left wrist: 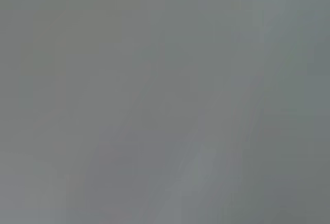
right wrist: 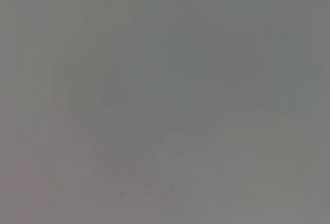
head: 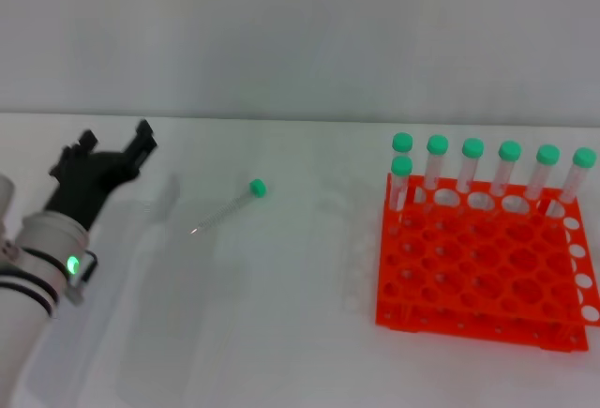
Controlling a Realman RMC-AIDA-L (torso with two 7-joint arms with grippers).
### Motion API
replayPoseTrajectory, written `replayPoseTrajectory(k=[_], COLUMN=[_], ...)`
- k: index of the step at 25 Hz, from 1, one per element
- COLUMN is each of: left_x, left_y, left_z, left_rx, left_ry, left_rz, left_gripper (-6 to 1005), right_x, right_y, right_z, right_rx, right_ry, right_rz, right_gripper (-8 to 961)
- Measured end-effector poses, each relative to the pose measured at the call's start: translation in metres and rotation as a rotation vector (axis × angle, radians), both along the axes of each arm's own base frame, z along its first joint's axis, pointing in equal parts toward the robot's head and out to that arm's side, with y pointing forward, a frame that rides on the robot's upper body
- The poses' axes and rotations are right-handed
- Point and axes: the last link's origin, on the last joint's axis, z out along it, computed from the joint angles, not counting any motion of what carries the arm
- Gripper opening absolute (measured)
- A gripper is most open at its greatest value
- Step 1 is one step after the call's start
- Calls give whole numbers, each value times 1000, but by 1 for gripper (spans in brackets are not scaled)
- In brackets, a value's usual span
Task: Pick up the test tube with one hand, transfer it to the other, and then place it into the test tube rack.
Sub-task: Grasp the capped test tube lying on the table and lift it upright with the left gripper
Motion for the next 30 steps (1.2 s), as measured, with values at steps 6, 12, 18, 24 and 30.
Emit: replayPoseTrajectory(k=[6, 12, 18, 24, 30], left_x=[-8, -15, 4, 41, 75], left_y=[24, 39, 57, 69, 83], left_z=[43, 78, 119, 150, 147], left_rx=[-109, -285, -553, -744, -974], left_ry=[-116, -120, 10, 95, 312], left_rz=[-61, -51, -35, -66, -25], left_gripper=[889, 889, 888, 888, 887], right_x=[-2, -9, -12, -16, -16], right_y=[2, 12, 18, 22, 22], right_z=[2, 4, 3, 2, 2], right_rx=[6, 7, -4, -8, -11], right_ry=[-11, -17, -19, -23, -22], right_rz=[4, 25, 22, 30, 26], right_gripper=[861, 860, 860, 860, 860])
